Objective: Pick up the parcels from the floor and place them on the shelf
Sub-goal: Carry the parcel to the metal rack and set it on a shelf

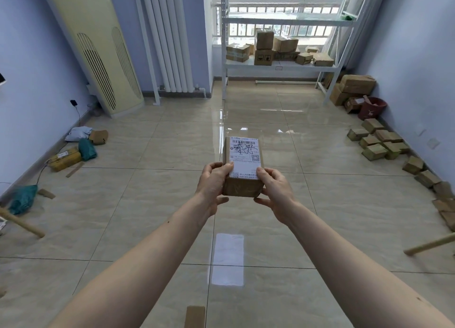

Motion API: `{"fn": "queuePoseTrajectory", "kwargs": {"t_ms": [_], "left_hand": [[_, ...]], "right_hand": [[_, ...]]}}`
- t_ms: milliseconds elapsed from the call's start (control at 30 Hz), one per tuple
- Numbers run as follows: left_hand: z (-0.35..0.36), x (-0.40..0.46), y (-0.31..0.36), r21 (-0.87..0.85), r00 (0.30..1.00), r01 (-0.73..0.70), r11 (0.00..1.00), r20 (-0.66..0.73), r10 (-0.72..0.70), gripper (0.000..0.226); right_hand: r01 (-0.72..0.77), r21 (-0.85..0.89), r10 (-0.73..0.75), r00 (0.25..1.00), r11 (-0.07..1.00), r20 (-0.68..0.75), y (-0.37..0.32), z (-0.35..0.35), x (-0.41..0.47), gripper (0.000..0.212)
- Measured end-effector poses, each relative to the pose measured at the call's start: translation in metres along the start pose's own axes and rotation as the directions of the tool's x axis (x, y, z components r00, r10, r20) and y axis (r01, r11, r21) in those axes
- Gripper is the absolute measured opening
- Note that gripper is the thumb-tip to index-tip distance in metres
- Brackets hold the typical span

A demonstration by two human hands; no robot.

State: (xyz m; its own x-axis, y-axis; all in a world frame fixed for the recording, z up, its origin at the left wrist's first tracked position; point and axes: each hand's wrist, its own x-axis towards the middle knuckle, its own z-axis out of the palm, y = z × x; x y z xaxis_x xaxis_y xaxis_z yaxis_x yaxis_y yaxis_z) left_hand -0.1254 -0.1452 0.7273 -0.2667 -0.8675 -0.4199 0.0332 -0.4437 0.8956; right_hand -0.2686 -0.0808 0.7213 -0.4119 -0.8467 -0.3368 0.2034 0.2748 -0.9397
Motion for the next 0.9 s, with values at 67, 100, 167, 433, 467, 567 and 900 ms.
{"fn": "queuePoseTrajectory", "kwargs": {"t_ms": [67,100,167,433,467,567,900], "left_hand": [[0.004,0.003,0.003,0.016,1.000,-0.007,1.000,0.013,0.007,0.037],[0.007,0.004,0.005,0.011,1.000,-0.012,1.000,0.013,0.012,0.037],[0.013,0.009,0.010,-0.001,1.000,-0.030,1.000,0.008,0.030,0.039],[0.046,0.051,0.040,-0.008,0.995,-0.098,0.995,0.025,0.098,0.033],[0.053,0.058,0.044,-0.009,0.994,-0.101,0.995,0.027,0.101,0.034],[0.073,0.079,0.056,0.002,0.994,-0.107,0.994,0.026,0.107,0.042],[0.121,0.151,0.102,0.000,0.989,-0.142,0.990,0.031,0.142,0.044]], "right_hand": [[0.009,0.007,-0.009,1.000,1.000,-0.016,-0.003,-0.001,0.004,0.028],[0.011,0.010,-0.011,1.000,1.000,-0.023,-0.005,-0.002,0.007,0.027],[0.019,0.006,-0.019,0.999,1.000,-0.030,-0.010,-0.004,0.013,0.029],[0.070,-0.081,-0.073,0.997,0.994,-0.032,-0.044,-0.027,0.065,0.036],[0.081,-0.087,-0.084,0.996,0.993,-0.032,-0.050,-0.031,0.074,0.037],[0.105,-0.117,-0.108,0.994,0.988,-0.017,-0.068,-0.043,0.100,0.039],[0.146,-0.107,-0.143,0.989,0.983,0.035,-0.114,-0.067,0.197,0.045]]}}
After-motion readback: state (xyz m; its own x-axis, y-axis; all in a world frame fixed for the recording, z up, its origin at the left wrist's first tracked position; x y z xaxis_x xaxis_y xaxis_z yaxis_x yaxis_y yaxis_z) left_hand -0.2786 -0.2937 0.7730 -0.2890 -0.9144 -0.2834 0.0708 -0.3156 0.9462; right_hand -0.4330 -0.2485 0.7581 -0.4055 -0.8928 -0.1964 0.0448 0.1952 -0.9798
